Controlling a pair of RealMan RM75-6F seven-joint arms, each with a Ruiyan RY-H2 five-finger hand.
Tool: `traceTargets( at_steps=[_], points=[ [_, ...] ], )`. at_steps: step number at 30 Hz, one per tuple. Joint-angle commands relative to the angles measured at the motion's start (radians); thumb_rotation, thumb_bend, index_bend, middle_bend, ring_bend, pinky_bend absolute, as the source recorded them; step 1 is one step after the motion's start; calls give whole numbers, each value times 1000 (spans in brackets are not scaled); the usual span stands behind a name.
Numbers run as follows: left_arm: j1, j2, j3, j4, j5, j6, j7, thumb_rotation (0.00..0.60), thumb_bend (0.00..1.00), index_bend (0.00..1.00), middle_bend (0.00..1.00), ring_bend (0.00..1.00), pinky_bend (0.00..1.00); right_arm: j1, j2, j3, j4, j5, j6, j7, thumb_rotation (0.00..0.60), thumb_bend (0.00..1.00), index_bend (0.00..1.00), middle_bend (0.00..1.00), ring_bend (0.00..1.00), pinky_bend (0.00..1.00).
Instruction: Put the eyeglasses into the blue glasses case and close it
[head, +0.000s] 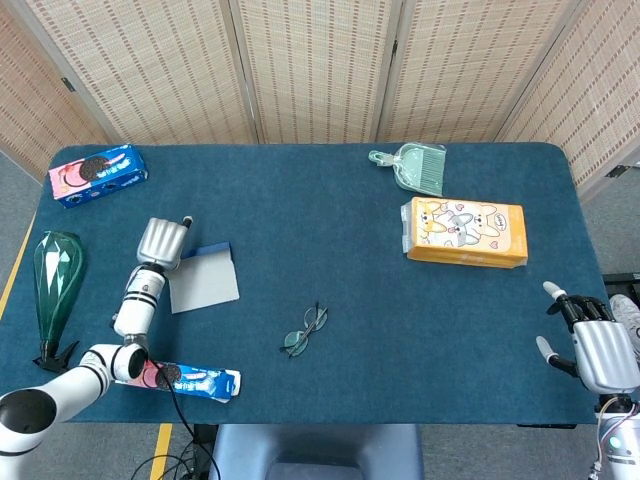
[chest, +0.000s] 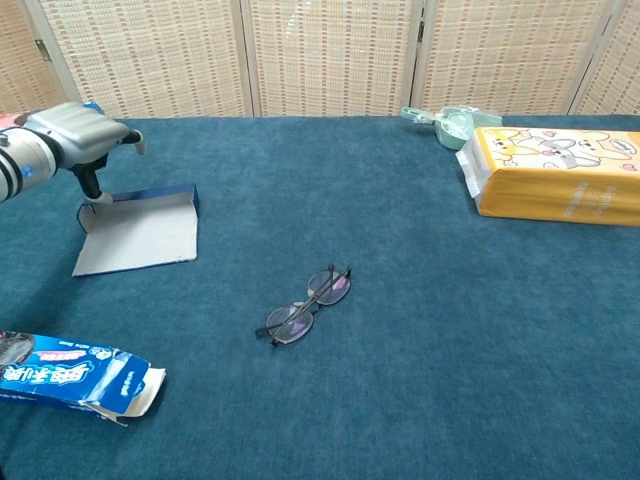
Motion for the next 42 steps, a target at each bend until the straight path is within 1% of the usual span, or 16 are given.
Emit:
traceTargets(
  at_steps=[1, 5, 7, 9, 10, 13, 16, 17, 19, 20, 23, 26, 28, 33, 36, 42],
  points=[
    [-11, -64, -34, 115, 60, 4, -36, 600, 251, 242, 1000, 978, 1000, 0, 0, 0, 0, 1, 0, -1, 600, 298, 119, 409, 283, 211],
    [-21, -97, -69, 183, 77, -22, -57, 600, 251, 242, 1000, 979, 1000, -1, -2, 1, 1, 2, 1, 0, 600, 298, 119, 409, 284, 211],
    [-20, -97, -85, 181, 81, -28, -69, 600, 251, 242, 1000, 979, 1000, -3, -2, 0, 2, 1, 4, 2, 600, 297, 119, 409, 284, 211],
    [-13, -83, -96, 148, 89, -29, -78, 600, 251, 239, 1000, 979, 1000, -5, -3, 0, 3, 1, 6, 5, 600, 298, 119, 409, 284, 211],
    [-8, -71, -101, 121, 88, -32, -79, 600, 251, 237, 1000, 979, 1000, -6, -3, 0, 5, 2, 7, 7, 600, 298, 119, 410, 285, 211],
    [15, -14, -118, -10, 74, -34, -66, 600, 251, 229, 1000, 978, 1000, -7, -4, -1, 9, 2, 6, 13, 600, 298, 119, 411, 287, 211],
    [50, 60, -128, -184, 67, -6, -61, 600, 251, 227, 1000, 973, 1000, -7, -5, -2, 13, -3, 7, 19, 600, 298, 119, 411, 287, 211],
    [65, 93, -128, -260, 76, 8, -72, 600, 251, 227, 1000, 972, 1000, -7, -5, -3, 15, -4, 7, 20, 600, 298, 119, 411, 287, 211],
    [85, 146, -117, -367, 120, 26, -107, 600, 251, 228, 1000, 971, 1000, -6, -4, -2, 16, -4, 6, 21, 600, 298, 119, 411, 288, 211],
    [96, 181, -102, -428, 166, 34, -133, 600, 251, 228, 1000, 971, 1000, -6, -4, -2, 16, -4, 5, 21, 600, 297, 119, 411, 288, 211],
    [112, 254, -66, -547, 288, 43, -216, 600, 251, 232, 1000, 971, 1000, -4, -4, -2, 14, -7, 4, 18, 600, 298, 119, 411, 289, 211],
    [116, 302, -48, -630, 380, 49, -291, 600, 253, 245, 1000, 974, 1000, 1, -7, -2, 11, -11, -1, 14, 600, 297, 119, 411, 291, 211],
    [107, 334, -36, -681, 429, 28, -333, 600, 293, 255, 1000, 979, 1000, 3, -8, -3, 8, -14, -4, 12, 600, 298, 119, 411, 293, 211],
    [68, 408, -16, -804, 514, -50, -408, 600, 502, 273, 1000, 984, 1000, 5, -5, -2, 2, -13, -6, 3, 600, 298, 119, 411, 298, 216],
    [44, 423, -12, -843, 535, -88, -411, 600, 562, 274, 1000, 984, 1000, 4, -4, -2, 0, -8, -8, 0, 600, 298, 119, 411, 300, 222],
    [-13, 423, -17, -902, 522, -198, -444, 600, 584, 240, 1000, 984, 1000, 4, -2, -1, -5, -2, -12, -4, 600, 298, 119, 411, 304, 222]
  ],
)
